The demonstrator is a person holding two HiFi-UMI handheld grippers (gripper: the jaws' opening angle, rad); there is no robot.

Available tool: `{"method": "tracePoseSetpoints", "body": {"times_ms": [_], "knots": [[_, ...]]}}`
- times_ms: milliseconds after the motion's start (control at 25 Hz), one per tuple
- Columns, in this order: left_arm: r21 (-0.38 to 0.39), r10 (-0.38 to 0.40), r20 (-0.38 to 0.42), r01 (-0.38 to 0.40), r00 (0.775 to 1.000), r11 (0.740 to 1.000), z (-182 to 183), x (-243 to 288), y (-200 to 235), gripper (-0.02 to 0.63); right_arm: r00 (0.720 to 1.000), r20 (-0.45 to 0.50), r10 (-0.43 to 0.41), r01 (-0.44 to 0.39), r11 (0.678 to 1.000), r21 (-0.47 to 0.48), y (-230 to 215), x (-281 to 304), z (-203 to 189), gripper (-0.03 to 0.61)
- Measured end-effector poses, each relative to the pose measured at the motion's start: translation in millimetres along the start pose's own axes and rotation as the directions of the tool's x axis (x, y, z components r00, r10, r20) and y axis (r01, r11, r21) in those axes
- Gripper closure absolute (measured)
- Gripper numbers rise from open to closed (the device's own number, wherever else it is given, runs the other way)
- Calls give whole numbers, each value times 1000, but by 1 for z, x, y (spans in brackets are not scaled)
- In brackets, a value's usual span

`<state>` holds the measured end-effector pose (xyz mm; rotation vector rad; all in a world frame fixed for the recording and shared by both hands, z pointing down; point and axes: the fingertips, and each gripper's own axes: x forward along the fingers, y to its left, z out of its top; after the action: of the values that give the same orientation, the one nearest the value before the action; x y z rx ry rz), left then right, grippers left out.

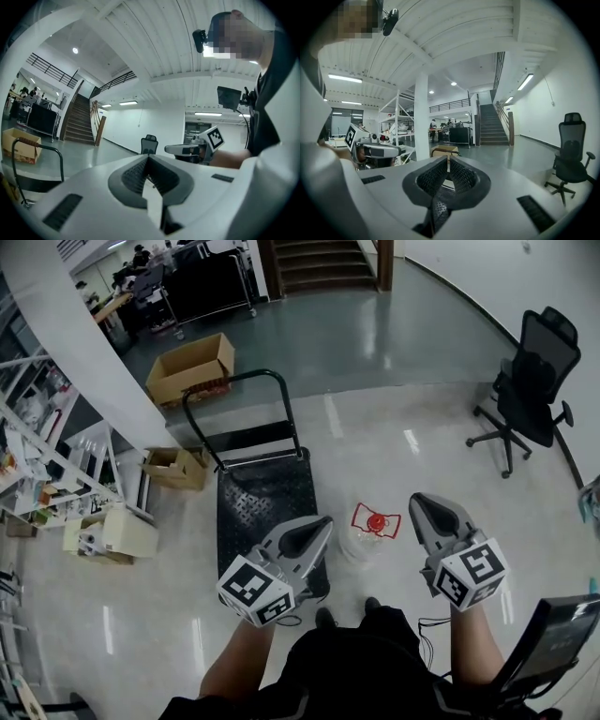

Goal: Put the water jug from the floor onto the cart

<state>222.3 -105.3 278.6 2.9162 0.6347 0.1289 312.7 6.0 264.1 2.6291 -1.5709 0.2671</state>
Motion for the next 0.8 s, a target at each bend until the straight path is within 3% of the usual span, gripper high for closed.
{"method": "tracePoseSetpoints", "body": {"times_ms": [360, 480, 600, 680, 800], "knots": [[-41, 67, -92, -71, 994, 997, -22, 43, 41, 617, 1000, -22, -6, 8, 995, 103, -75, 59, -27, 572], [-54, 98, -173, -109, 980, 993, -50, 67, 56, 617, 998, -59, 0, 9, 987, 158, -106, 74, -52, 542], [-131, 90, -222, -121, 971, 984, -83, 93, 70, 617, 992, -128, -6, 33, 978, 208, -140, 90, -89, 504], [-166, 83, -256, -129, 963, 978, -107, 111, 75, 617, 985, -175, -7, 58, 955, 290, -163, 99, -120, 487], [-183, 77, -344, -147, 936, 972, -152, 138, 83, 617, 974, -224, 11, 95, 885, 455, -190, 114, -177, 445]]}}
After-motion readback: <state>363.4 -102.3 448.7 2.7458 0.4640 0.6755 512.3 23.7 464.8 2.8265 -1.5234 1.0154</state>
